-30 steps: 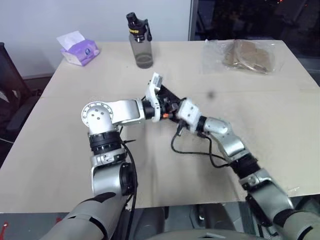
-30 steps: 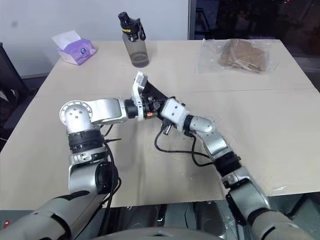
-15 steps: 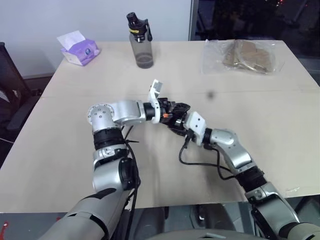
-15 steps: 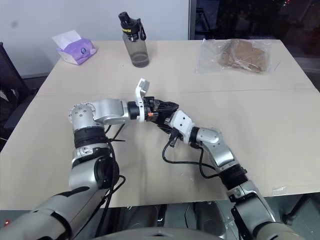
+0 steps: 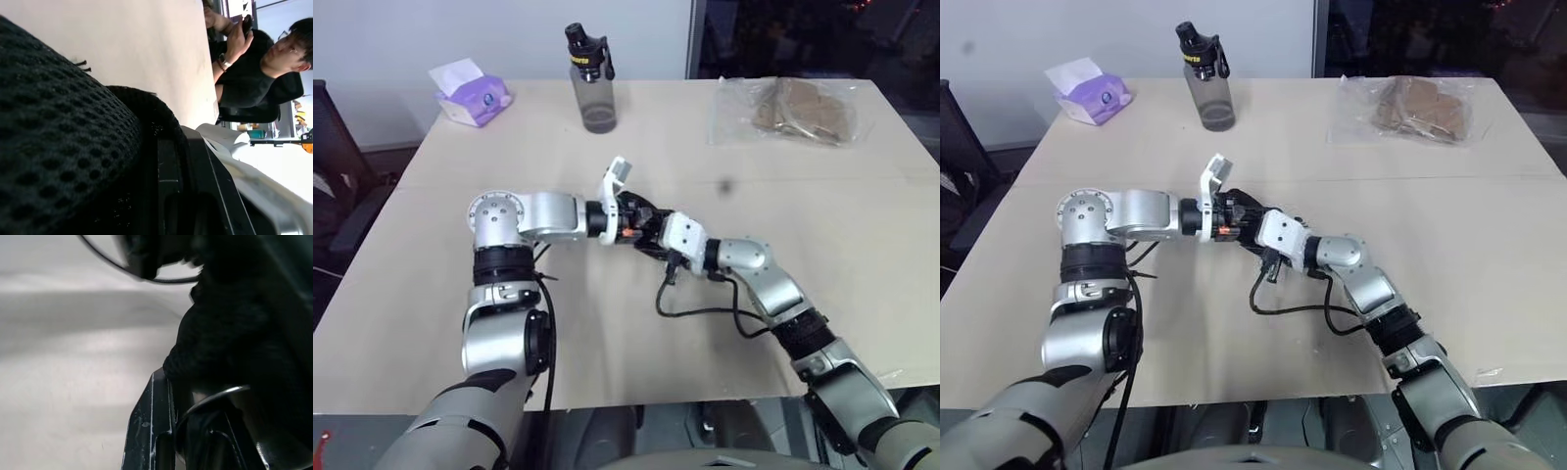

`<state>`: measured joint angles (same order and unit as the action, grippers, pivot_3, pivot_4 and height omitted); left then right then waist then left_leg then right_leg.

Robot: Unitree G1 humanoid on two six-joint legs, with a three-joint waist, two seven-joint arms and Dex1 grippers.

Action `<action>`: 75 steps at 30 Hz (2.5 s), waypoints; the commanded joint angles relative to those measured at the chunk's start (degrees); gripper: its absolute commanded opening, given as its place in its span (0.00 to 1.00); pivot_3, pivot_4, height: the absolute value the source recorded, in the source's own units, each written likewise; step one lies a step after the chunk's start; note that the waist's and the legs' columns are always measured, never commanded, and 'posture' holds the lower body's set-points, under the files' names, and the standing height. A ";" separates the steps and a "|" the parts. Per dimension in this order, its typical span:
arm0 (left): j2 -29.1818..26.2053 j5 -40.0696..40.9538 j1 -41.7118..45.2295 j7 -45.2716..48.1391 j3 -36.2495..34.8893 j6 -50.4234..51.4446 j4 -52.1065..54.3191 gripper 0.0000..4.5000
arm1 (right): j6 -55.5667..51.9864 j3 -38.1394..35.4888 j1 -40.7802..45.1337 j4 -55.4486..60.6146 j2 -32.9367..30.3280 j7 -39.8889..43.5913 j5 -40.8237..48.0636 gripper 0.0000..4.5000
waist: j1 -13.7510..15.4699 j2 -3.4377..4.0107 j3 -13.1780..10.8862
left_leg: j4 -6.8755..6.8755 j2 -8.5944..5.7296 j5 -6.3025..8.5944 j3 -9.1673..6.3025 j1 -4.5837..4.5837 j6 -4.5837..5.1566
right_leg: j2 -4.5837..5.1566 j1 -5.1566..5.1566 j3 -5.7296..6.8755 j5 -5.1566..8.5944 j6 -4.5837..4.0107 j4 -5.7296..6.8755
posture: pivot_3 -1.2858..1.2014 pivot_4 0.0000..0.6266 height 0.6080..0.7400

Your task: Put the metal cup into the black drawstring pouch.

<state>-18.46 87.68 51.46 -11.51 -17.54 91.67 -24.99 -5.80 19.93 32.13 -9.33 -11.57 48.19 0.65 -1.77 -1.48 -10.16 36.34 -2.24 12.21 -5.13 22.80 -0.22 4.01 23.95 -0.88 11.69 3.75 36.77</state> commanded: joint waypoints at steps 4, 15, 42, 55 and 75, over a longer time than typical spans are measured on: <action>-0.27 1.00 -0.22 5.54 -0.74 -1.17 2.57 0.00 | -12.83 -2.36 -3.27 20.06 -6.88 2.35 4.17 0.54 | 0.03 0.00 0.00 | 0.00 -0.01 0.00 0.01 0.00 0.00 | -0.01 0.01 0.01 0.01 0.00 0.00 | 0.52 0.24 1.00; -3.64 -6.62 -0.13 15.44 0.34 -4.11 4.38 0.00 | -33.72 -16.72 -7.83 44.68 -15.47 -0.06 19.95 0.66 | 0.19 0.00 0.00 | -0.01 0.01 0.03 0.02 0.04 0.06 | -0.02 0.00 0.03 0.02 -0.01 -0.03 | 0.52 0.24 1.00; -6.55 -6.13 3.77 21.46 -4.90 0.83 1.02 0.00 | -8.02 -3.99 -4.34 5.27 -2.74 -21.17 -1.07 0.99 | -0.34 -0.02 -0.01 | 0.00 0.09 0.00 0.19 -0.04 0.03 | -0.07 0.00 -0.10 0.02 0.00 -0.04 | 0.52 0.24 1.00; -4.81 -6.11 -3.17 16.33 -5.60 -3.33 10.04 0.00 | -17.68 -13.62 -1.41 20.69 -15.81 -17.49 -1.49 0.00 | -0.04 0.00 -0.02 | -0.03 0.03 0.00 0.08 0.13 0.02 | 0.00 0.14 -0.05 0.01 0.01 -0.03 | 0.52 0.24 1.00; -2.42 -19.42 -4.83 25.74 -0.89 -15.38 18.76 0.00 | -38.12 -14.23 -8.49 33.64 -12.74 -11.45 13.49 0.46 | 0.72 0.01 -0.03 | -0.02 0.30 0.16 0.18 0.21 0.30 | -0.04 0.14 -0.03 0.02 -0.01 -0.13 | 0.52 0.24 1.00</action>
<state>-20.64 65.79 44.72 14.40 -16.59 75.39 -7.60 -43.86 5.79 23.62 22.27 -25.09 38.48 12.92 -1.05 -1.47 -10.19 36.33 -1.95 12.37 -4.95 23.01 0.08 3.98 24.09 -0.93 11.71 3.74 36.66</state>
